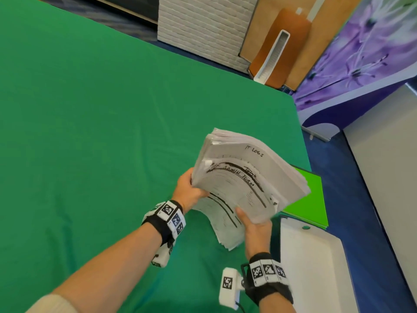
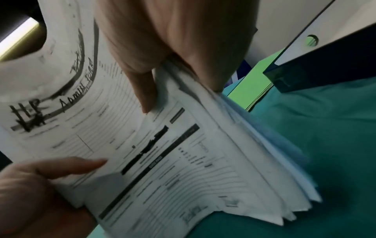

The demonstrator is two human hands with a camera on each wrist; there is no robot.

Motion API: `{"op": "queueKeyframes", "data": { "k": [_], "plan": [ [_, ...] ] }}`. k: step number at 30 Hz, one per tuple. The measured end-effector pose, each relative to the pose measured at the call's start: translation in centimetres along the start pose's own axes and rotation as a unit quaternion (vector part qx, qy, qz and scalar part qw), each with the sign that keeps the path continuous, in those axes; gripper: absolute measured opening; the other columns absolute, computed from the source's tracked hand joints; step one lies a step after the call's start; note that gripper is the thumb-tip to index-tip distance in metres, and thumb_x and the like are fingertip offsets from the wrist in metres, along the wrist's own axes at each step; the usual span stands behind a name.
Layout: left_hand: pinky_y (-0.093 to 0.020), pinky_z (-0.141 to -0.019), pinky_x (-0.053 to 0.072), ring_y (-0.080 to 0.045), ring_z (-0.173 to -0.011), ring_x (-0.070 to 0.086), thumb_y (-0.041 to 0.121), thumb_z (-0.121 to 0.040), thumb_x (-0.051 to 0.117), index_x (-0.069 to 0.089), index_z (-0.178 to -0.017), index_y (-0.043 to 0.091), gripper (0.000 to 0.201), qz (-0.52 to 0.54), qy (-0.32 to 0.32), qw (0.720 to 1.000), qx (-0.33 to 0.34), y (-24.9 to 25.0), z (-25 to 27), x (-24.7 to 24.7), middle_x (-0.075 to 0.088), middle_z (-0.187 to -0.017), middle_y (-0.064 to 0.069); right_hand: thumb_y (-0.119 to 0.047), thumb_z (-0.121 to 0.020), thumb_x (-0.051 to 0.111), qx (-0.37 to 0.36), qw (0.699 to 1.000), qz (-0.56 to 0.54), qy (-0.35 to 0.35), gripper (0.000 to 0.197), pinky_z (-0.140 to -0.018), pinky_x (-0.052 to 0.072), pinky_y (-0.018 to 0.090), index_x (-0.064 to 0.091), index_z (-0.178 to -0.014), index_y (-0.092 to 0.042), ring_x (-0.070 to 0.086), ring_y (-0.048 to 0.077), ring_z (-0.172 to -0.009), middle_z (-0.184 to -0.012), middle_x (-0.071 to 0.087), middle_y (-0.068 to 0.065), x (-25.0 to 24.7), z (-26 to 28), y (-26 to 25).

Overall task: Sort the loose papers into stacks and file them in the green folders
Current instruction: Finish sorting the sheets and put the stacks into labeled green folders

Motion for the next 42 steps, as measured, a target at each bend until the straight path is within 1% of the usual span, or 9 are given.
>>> {"op": "queueKeyframes", "data": {
  "k": [4,7,11,16,23,28,33,37,42],
  "plan": [
    [-0.039,-0.083,0.056,-0.018,-0.101,0.064,-0.011,-0.062,0.082,0.046,-0.108,0.021,0.066,0.041,0.05,0.998,0.014,-0.6,0.6,-0.6,0.062,-0.111,-0.006,-0.004,-0.074,0.08,-0.001,1.0,0.031,0.0,0.043,-0.082,0.052,0.016,0.065,-0.109,-0.023,0.067,0.003,-0.097,-0.1,0.073,-0.012,0.2,-0.1,0.6],
    [-0.045,-0.089,0.055,-0.019,-0.104,0.064,0.004,-0.065,0.086,0.048,-0.112,0.028,0.065,0.016,0.019,1.0,-0.011,-1.5,0.7,-0.3,0.064,-0.114,-0.002,-0.009,-0.076,0.08,0.062,0.992,0.103,-0.031,0.059,-0.097,0.046,0.026,0.053,-0.129,-0.014,0.06,0.016,-0.114,-0.122,0.064,0.0,0.1,0.1,4.0],
    [-0.049,-0.082,0.056,-0.029,-0.095,0.066,0.044,-0.078,0.076,0.061,-0.107,0.016,0.043,-0.108,0.009,0.994,0.02,0.0,0.8,0.4,0.069,-0.103,-0.007,-0.022,-0.09,0.066,0.046,0.99,0.136,0.015,0.036,-0.098,0.048,0.037,0.058,-0.123,-0.009,0.061,0.022,-0.111,-0.119,0.065,0.007,-1.0,-0.6,2.7],
    [-0.039,-0.072,0.06,-0.023,-0.084,0.069,0.032,-0.084,0.073,0.059,-0.099,0.011,0.029,-0.117,0.055,0.99,0.054,3.1,1.4,-0.1,0.07,-0.096,-0.005,-0.022,-0.091,0.066,-0.065,0.983,0.146,0.086,0.027,-0.08,0.047,0.02,0.056,-0.116,-0.024,0.06,0.001,-0.095,-0.103,0.063,-0.013,-2.6,0.7,-3.1],
    [-0.038,-0.091,0.052,-0.02,-0.099,0.061,0.011,-0.091,0.064,0.059,-0.113,0.008,0.022,-0.268,-0.022,0.961,-0.065,-4.7,2.5,-1.4,0.064,-0.112,-0.003,-0.024,-0.095,0.056,0.081,0.959,0.267,0.043,0.026,-0.094,0.049,0.04,0.061,-0.119,-0.013,0.061,0.024,-0.103,-0.115,0.066,0.006,-4.6,2.7,5.0],
    [-0.04,-0.086,0.053,-0.026,-0.095,0.06,0.026,-0.088,0.066,0.057,-0.105,0.011,0.025,-0.472,0.002,0.875,-0.108,-9.2,4.1,-3.2,0.064,-0.106,-0.008,-0.02,-0.096,0.052,0.188,0.904,0.384,-0.011,0.028,-0.097,0.047,0.038,0.06,-0.121,-0.008,0.06,0.029,-0.108,-0.122,0.064,0.011,-6.4,3.1,11.0],
    [-0.037,-0.073,0.053,-0.022,-0.082,0.057,0.059,-0.082,0.063,0.054,-0.092,0.015,0.046,-0.578,0.021,0.811,-0.083,-9.7,7.1,-3.1,0.057,-0.091,-0.001,-0.021,-0.089,0.064,0.144,0.901,0.408,0.008,0.037,-0.097,0.047,0.039,0.056,-0.123,-0.011,0.059,0.026,-0.105,-0.121,0.06,0.012,-8.1,3.7,11.0],
    [-0.036,-0.071,0.053,-0.019,-0.074,0.056,0.06,-0.083,0.061,0.054,-0.081,0.018,0.043,-0.603,0.009,0.795,-0.07,-9.8,8.3,-2.2,0.055,-0.083,0.001,-0.025,-0.087,0.067,0.107,0.896,0.43,-0.027,0.046,-0.099,0.041,0.034,0.051,-0.129,-0.014,0.052,0.024,-0.113,-0.128,0.046,0.008,-6.7,4.8,10.7],
    [-0.039,-0.08,0.053,-0.022,-0.082,0.058,0.049,-0.084,0.067,0.059,-0.076,0.019,0.032,-0.579,0.019,0.81,-0.09,-9.9,9.0,-2.5,0.058,-0.092,-0.002,-0.023,-0.082,0.073,0.094,0.895,0.433,-0.056,0.049,-0.104,0.038,0.034,0.051,-0.126,-0.017,0.046,0.026,-0.119,-0.13,0.04,0.008,-6.1,4.9,11.4]
  ]
}}
Point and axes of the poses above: each hand's wrist, its own z-axis away from the middle knuckle, its own x-axis out of the palm, y = z × x, the point moved 10 cm from there along -z, towards the middle knuckle
